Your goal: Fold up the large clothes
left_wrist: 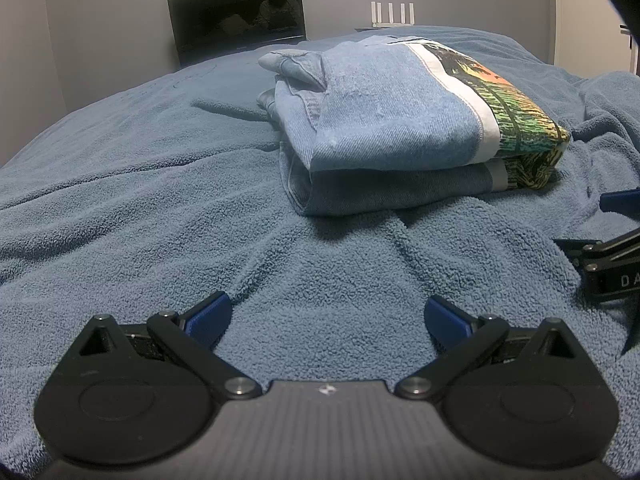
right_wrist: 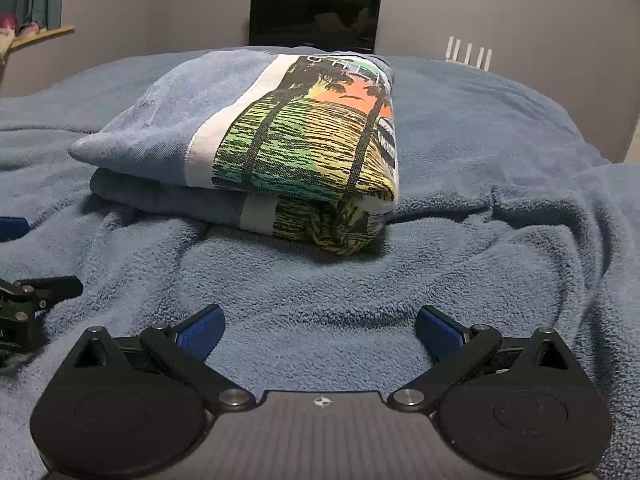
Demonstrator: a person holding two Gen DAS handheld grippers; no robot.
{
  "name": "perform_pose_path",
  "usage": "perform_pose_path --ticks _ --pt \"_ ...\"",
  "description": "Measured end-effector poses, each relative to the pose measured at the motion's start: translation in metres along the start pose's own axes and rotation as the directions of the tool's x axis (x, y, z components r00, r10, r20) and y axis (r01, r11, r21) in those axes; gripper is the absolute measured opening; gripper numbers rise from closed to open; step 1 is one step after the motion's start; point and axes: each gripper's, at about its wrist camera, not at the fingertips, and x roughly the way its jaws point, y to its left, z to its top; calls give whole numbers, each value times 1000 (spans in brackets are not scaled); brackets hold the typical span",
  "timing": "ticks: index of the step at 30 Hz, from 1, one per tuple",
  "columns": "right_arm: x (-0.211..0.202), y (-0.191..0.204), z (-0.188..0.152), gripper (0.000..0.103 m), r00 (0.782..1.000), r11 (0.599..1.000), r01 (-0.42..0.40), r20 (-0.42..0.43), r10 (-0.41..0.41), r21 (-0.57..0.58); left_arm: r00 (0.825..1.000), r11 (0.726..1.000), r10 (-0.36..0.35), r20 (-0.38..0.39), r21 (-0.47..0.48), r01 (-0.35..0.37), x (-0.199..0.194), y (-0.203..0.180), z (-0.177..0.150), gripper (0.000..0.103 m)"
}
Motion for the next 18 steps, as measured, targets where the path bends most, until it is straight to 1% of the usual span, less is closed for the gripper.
perform_pose_path --ticks 5,11,18 --pt "0 -2 -1 102 1000 1000 -8 -5 8 8 1000 1000 1 0 1 -1 0 0 0 103" --pt "1 3 -1 103 1000 1000 12 3 -12 -13 1000 1000 5 0 2 -5 0 0 -1 103" --pt "1 3 -2 103 1000 1000 11 4 -10 -14 1000 1000 7 -3 4 -7 1 0 -1 103"
